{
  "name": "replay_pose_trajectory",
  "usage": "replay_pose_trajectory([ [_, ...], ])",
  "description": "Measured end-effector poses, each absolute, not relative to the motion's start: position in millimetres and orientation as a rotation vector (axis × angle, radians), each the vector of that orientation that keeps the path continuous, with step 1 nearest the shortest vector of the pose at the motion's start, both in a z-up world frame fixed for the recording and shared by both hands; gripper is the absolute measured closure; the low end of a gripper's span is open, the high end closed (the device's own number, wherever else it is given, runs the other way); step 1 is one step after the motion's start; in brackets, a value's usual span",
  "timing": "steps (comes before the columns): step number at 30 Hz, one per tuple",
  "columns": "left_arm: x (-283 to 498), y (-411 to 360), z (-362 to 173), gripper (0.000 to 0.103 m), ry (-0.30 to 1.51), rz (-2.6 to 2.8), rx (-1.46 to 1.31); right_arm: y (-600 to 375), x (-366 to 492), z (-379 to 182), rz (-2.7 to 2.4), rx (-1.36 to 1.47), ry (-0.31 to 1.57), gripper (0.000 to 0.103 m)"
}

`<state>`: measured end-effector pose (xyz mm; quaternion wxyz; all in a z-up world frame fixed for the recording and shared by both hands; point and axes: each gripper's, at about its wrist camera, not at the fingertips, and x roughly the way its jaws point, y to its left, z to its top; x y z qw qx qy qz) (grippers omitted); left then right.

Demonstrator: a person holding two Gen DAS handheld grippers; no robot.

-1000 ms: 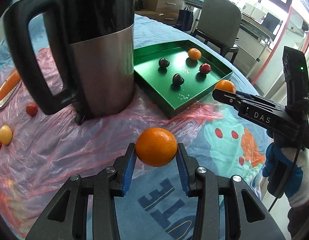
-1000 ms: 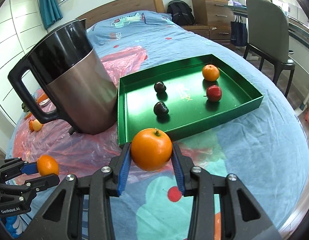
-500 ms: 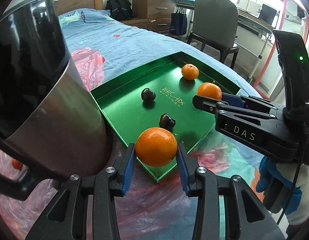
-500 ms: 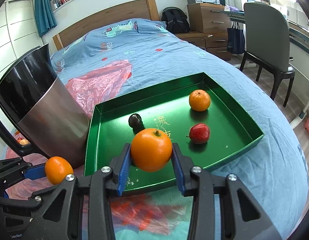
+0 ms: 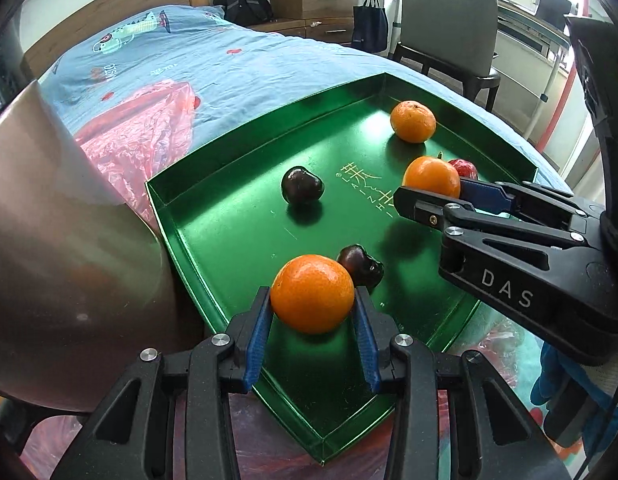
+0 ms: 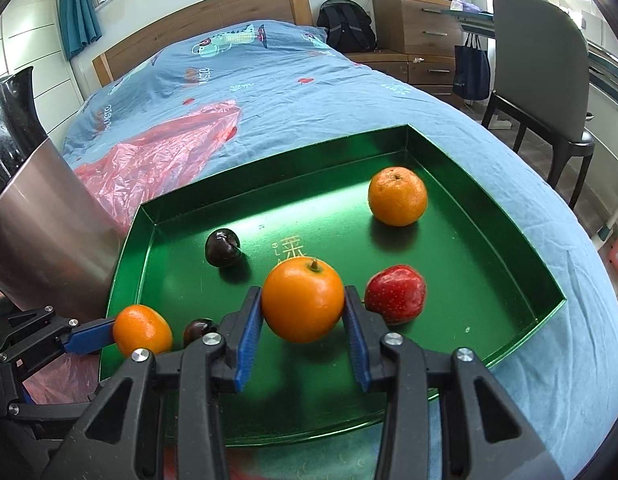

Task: Organize fruits
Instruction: 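Carry the orange and tangerine to the green tray and lower them, then open both tools to release the orange and tangerine in the tray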

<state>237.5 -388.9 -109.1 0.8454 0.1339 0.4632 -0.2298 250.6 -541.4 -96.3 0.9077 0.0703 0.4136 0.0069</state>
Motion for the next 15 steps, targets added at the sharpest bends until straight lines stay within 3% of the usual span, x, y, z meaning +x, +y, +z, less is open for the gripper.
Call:
replay_pose_trajectory([
  [15, 239.7, -390.7, -117.7, 0.068, 1.001, -0.489, 0.277, -540.8, 256.3, -107.4, -0.006, 0.124, 0.874, 0.041],
])
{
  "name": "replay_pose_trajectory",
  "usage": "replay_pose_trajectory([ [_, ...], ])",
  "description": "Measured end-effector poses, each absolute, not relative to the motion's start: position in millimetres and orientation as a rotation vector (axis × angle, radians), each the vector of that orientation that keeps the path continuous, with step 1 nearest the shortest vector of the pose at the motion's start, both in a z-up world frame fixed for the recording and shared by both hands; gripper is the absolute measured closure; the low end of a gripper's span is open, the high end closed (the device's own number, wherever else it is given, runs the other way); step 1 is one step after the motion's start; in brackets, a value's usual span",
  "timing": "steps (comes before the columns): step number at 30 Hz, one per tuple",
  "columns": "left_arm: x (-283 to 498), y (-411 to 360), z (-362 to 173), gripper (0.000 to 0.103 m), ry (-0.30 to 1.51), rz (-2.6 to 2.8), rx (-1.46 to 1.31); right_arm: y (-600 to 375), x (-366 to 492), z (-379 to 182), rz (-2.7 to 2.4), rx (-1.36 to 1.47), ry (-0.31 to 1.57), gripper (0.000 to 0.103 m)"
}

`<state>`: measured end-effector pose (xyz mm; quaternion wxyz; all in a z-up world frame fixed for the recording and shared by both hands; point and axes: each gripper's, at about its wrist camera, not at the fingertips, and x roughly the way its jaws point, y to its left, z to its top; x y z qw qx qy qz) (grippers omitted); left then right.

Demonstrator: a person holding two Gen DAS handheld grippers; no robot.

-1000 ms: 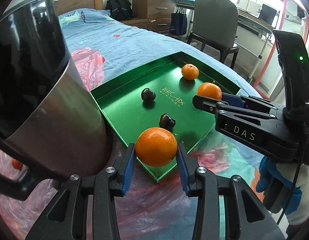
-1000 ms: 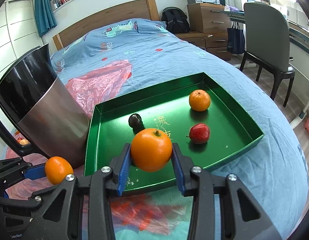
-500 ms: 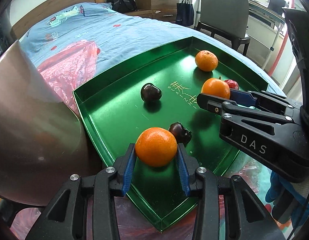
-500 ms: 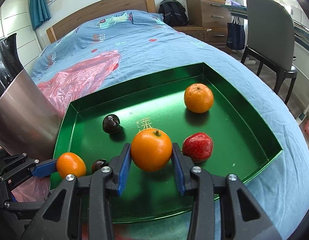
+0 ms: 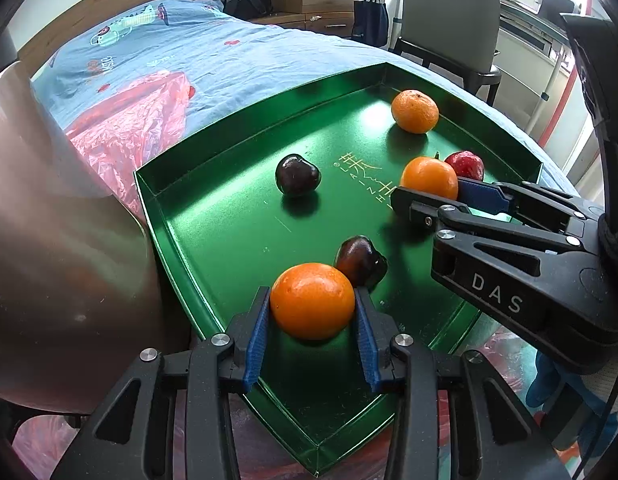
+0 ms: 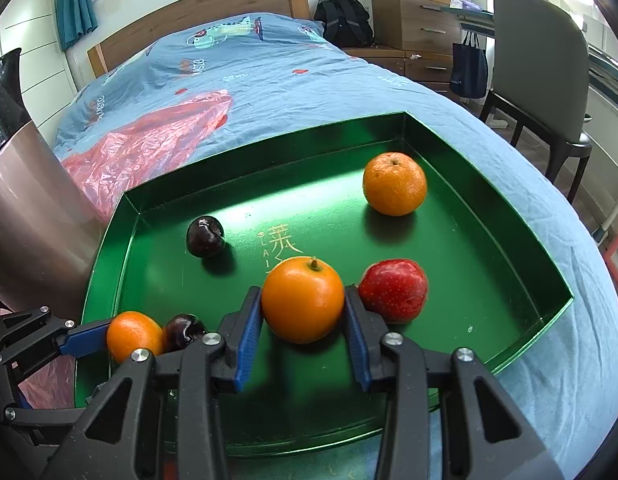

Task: Organize fruits
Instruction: 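Open both tools to release the orange and tangerine in the tray, then withdraw both open tools from the tray toward the remaining fruits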

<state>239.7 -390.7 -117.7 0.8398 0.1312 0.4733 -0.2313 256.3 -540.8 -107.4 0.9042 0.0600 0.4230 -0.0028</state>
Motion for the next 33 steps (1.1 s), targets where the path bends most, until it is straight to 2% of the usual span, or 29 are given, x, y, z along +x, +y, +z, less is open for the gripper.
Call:
replay_pose_trajectory([
  [9, 239.1, -390.0, -111.1, 0.066, 1.006, -0.461, 0.294, -536.7, 259.0, -104.1, -0.014, 0.105, 0.912, 0.040],
  [11, 237.7, -387.9, -106.3, 0.062, 1.000, -0.458, 0.291, -535.5, 257.0, -99.4, -0.018, 0.099, 0.905, 0.028],
  [22, 208.4, -375.1, -71.8, 0.059, 0.955, -0.481, 0.289, -532.5, 234.9, -60.4, -0.052, 0.080, 0.862, 0.012],
  [25, 193.8, -368.2, -62.3, 0.057, 0.941, -0.491, 0.289, -531.8, 224.5, -50.7, -0.065, 0.075, 0.855, 0.003],
  [33, 157.1, -340.8, -38.1, 0.051, 0.917, -0.504, 0.265, -526.0, 191.2, -27.6, -0.096, 0.093, 0.837, 0.000],
])
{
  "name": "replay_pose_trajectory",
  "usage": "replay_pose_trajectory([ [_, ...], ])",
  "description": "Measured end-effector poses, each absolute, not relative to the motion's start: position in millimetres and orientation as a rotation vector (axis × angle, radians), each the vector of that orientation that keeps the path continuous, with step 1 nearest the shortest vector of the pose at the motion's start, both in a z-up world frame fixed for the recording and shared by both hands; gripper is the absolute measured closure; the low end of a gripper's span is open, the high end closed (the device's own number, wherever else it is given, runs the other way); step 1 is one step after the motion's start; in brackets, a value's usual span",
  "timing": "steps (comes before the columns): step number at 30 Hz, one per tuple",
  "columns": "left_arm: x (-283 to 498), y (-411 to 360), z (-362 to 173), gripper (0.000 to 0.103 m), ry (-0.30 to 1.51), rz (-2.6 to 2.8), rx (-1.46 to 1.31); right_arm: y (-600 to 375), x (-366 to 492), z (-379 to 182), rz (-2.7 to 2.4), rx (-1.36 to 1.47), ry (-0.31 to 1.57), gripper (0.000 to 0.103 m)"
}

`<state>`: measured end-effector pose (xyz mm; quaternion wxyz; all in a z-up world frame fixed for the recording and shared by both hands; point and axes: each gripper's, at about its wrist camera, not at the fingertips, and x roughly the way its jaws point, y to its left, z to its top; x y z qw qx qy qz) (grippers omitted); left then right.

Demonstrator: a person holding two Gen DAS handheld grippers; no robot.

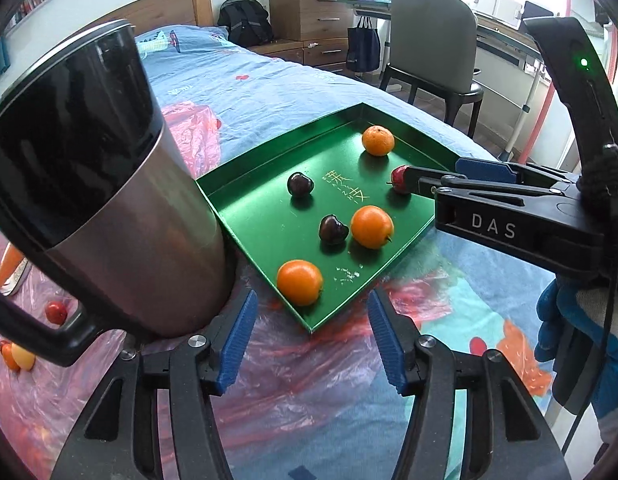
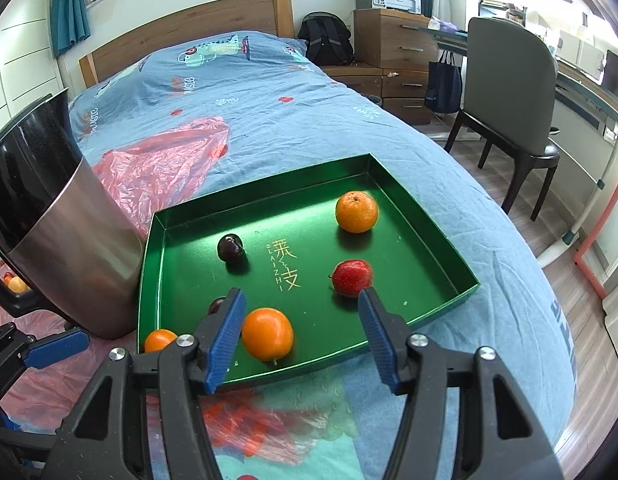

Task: Organize fruits
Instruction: 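Withdraw both open tools from the tray toward the remaining fruits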

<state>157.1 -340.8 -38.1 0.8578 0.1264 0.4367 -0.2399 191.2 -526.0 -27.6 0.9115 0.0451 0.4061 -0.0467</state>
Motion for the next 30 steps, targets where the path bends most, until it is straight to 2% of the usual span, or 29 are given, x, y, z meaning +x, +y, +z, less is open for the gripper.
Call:
replay_pose_trajectory([
  [30, 68.7, -172.0, -24.1, 0.050, 0.912, -0.290, 0.170, -416.2, 83.2, -18.4, 0.010, 0.061, 0.883, 0.000],
])
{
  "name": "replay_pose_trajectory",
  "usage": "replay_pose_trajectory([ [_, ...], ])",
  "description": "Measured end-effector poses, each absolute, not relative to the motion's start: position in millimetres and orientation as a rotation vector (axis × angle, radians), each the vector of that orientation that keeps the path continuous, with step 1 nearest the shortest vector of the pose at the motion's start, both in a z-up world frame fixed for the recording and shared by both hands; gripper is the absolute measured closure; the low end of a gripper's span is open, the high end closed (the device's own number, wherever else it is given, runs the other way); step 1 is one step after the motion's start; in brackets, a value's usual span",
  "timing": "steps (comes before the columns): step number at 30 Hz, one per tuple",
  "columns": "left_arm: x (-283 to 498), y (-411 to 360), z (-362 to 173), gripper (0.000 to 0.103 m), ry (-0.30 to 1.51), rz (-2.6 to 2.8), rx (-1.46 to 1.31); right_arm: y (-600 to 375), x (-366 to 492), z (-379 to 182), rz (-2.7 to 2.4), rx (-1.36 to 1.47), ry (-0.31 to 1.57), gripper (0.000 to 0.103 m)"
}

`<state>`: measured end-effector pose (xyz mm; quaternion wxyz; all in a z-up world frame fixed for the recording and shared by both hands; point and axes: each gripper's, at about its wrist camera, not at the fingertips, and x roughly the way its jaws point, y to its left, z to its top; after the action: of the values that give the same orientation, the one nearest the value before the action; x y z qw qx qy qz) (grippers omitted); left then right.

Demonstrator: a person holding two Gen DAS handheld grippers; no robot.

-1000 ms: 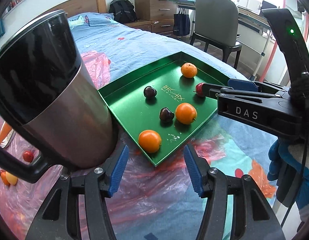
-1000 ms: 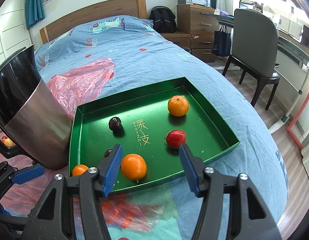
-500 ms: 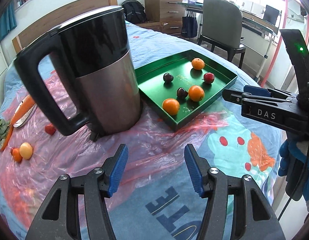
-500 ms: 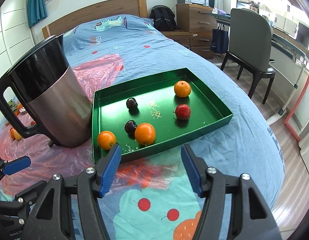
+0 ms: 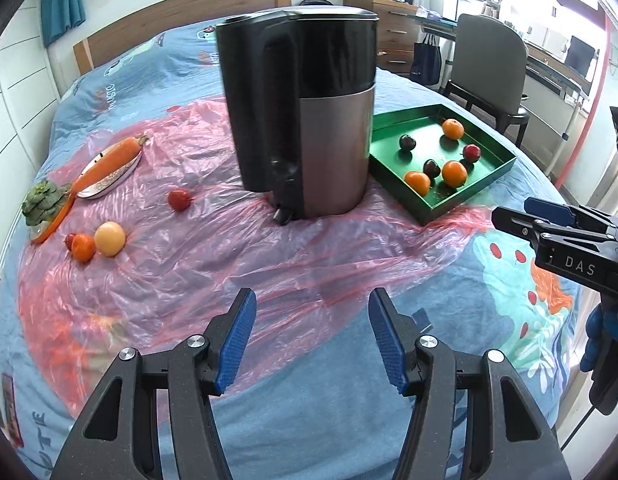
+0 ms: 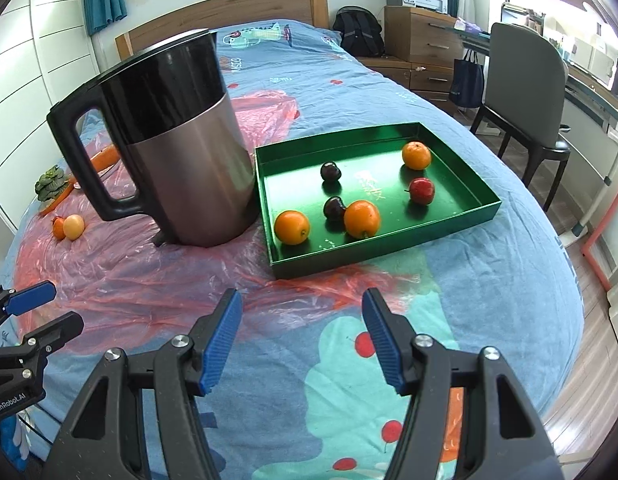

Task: Organize fruits
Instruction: 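Withdraw both open tools from the tray toward the remaining fruits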

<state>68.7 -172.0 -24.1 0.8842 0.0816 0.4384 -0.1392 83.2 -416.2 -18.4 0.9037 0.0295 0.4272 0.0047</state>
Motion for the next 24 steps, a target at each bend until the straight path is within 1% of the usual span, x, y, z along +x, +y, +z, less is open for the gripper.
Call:
replay_pose_trajectory([
  [10, 60.6, -106.9, -24.6, 0.050, 0.905, -0.184, 0.097, -353.9, 75.2, -21.4, 0.109, 0.008, 0.899, 0.000],
  [24, 57.1, -12.4, -42.1, 0.049, 0.902, -0.013, 0.008, -270.2, 76.4, -36.7, 0.227, -0.072, 0.943, 0.000],
])
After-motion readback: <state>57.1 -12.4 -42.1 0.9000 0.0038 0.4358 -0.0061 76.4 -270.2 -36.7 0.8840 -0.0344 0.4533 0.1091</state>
